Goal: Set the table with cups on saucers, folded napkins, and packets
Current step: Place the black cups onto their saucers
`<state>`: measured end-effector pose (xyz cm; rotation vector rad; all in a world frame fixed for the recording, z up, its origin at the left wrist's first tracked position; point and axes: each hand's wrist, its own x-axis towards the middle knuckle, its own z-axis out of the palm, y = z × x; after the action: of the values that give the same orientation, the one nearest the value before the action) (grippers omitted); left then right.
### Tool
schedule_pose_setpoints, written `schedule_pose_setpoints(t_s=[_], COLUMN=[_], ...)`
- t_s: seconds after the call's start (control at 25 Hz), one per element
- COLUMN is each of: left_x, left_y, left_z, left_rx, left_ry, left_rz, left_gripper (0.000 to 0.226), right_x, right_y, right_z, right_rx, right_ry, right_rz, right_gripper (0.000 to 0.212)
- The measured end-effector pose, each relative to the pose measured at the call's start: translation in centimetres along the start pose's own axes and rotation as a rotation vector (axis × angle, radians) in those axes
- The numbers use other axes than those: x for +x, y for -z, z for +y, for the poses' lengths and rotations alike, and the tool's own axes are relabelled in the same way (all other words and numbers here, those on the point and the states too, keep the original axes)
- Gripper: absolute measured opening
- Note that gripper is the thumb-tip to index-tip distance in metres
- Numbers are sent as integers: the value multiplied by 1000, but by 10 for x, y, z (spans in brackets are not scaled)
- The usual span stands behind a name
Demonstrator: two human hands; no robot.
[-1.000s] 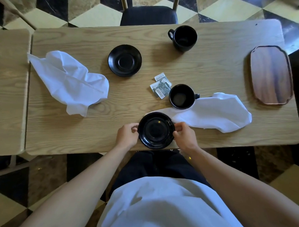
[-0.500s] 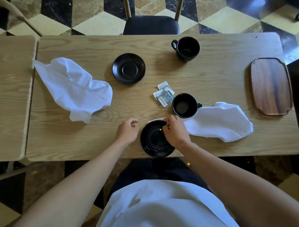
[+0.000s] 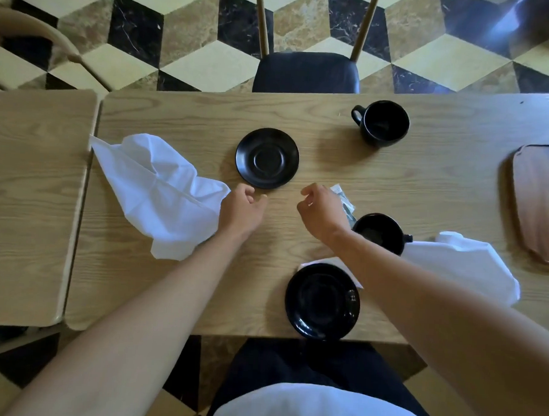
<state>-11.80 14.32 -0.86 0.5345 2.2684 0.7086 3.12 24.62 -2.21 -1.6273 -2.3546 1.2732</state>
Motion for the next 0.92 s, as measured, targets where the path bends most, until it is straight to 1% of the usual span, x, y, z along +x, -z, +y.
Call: schedule_pose_setpoints(t_s=[0.12,0.16,0.24,0.28,0.36,0.4,0.52,0.64,0.76,0.84,0.92], left_x=[41,55,80,91,109,116,128,134,146,154,160], left_y=[6,7,9,10,11,11,10,7,-7,-19,-33], left_z=[14,14,15,15,14,13,13,17,39,60,78], left_rx=[2,12,62,82,92,95,129,106,65,4,-110], left_ry=[28,52,125,166,205,211,201,169,119,104,125], left_rz=[121,143,135,116,95,99,147,168,116,108,102], left_gripper=[33,34,37,34,15,11,21,11,17,29,41], right_x=[54,68,96,109,127,133,141,145,149,153,158], right_y=[8,10,12,12,10,8,4,7,19,29,37], right_z=[-10,-12,-14,-14,-13,-10,-4,1,9,20,32], right_rx=[42,41,33,34,69,103,172,214,317,349,360], right_ry=[-14,-13,0,3,-17,-36,-61,-76,-174,-231,-285], right_rz=[42,48,48,35,-2,-19,-56,-29,68,143,191], right_gripper=[32,32,34,34,35,34,27,23,19,16,24])
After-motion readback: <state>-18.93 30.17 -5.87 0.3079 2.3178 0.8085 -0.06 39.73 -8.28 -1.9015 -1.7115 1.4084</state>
